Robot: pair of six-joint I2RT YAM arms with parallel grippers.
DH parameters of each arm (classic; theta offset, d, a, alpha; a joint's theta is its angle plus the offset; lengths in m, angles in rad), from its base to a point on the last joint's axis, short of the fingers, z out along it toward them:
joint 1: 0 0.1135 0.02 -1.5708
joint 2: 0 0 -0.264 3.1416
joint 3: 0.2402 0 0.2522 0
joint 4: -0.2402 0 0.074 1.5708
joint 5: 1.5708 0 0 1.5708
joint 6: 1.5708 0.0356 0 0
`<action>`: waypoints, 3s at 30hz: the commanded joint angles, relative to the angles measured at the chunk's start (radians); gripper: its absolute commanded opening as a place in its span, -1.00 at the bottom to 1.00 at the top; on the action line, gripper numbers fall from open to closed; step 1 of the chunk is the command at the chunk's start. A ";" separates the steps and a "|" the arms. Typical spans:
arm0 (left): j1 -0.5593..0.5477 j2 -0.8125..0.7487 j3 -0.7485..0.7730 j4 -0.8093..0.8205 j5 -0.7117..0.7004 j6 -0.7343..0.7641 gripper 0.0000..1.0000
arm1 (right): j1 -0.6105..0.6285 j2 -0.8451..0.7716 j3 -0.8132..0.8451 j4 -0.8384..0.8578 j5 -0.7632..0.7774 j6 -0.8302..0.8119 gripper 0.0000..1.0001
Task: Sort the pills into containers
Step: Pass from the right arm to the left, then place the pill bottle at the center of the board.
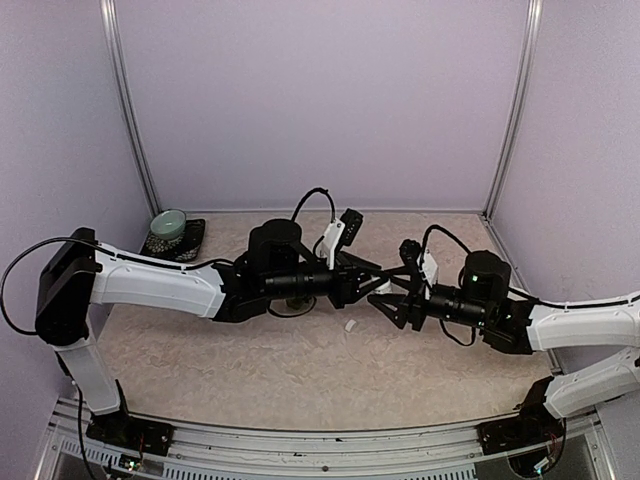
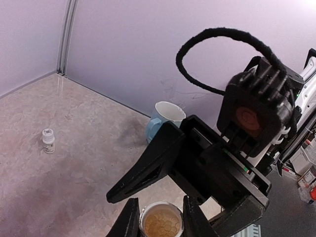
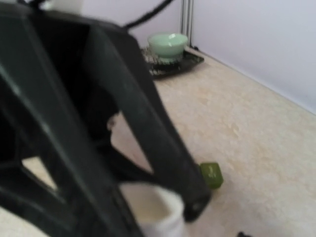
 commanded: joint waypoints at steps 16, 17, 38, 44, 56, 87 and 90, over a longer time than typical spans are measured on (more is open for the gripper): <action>-0.009 0.007 -0.090 -0.104 -0.484 0.044 -0.79 | -0.008 -0.120 -0.078 -0.137 0.150 0.045 0.83; -0.009 0.011 -0.099 -0.104 -0.498 0.041 -0.79 | -0.008 -0.094 -0.069 -0.140 0.161 0.056 0.83; -0.011 0.095 -0.247 -0.081 -0.609 -0.025 -0.82 | -0.010 0.396 0.045 0.066 0.028 0.120 0.57; -0.013 0.104 -0.247 -0.085 -0.614 -0.028 -0.73 | -0.010 0.508 0.053 0.207 0.052 0.084 0.51; -0.023 0.108 -0.283 -0.046 -0.638 -0.048 -0.67 | -0.010 0.664 0.085 0.359 0.079 0.033 0.35; -0.055 0.077 -0.339 0.025 -0.704 -0.067 0.25 | -0.004 0.768 0.103 0.345 0.065 -0.004 0.04; -0.055 0.059 -0.370 0.057 -0.709 -0.069 0.48 | -0.002 0.774 0.104 0.348 0.065 -0.002 0.03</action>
